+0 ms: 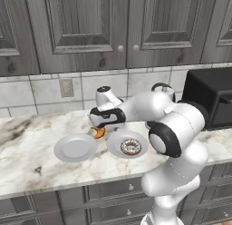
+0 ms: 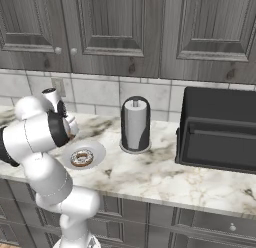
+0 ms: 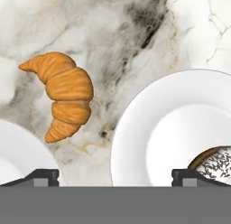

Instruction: Place the pastries on the plates.

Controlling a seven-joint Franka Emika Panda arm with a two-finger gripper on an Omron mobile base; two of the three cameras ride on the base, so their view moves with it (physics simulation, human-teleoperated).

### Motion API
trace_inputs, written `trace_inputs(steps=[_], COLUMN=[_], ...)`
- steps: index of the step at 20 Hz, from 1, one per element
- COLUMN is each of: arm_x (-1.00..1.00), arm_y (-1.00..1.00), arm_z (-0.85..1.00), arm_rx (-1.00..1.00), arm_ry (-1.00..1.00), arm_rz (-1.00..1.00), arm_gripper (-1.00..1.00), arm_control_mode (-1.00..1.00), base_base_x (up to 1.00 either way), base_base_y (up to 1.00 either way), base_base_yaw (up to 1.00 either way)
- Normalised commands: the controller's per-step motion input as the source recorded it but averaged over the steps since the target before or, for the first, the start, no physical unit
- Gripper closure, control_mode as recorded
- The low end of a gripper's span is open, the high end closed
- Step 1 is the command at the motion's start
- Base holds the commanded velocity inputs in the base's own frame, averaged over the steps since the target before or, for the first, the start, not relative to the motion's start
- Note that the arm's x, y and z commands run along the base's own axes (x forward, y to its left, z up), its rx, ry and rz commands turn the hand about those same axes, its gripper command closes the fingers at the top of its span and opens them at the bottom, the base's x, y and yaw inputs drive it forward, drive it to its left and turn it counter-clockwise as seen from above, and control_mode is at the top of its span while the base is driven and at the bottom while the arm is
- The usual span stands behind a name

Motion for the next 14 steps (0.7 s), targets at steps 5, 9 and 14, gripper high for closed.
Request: trace_inputs(steps=[5, 9, 14], arm_x=[0.30, 0.26, 0.16], arm_y=[0.02, 0.00, 0.17], arm_z=[-0.09, -0.19, -0.25], arm_rx=[0.00, 0.00, 0.00], arm_ry=[0.00, 0.00, 0.00], arm_rz=[-0.01, 0.00, 0.00], arm_gripper=[-1.00, -1.00, -1.00], arm_control_mode=[-1.00, -1.00, -1.00], base_base_x=[0.00, 0.00, 0.00], base_base_y=[0.00, 0.00, 0.00], base_base_yaw=[0.00, 0.00, 0.00])
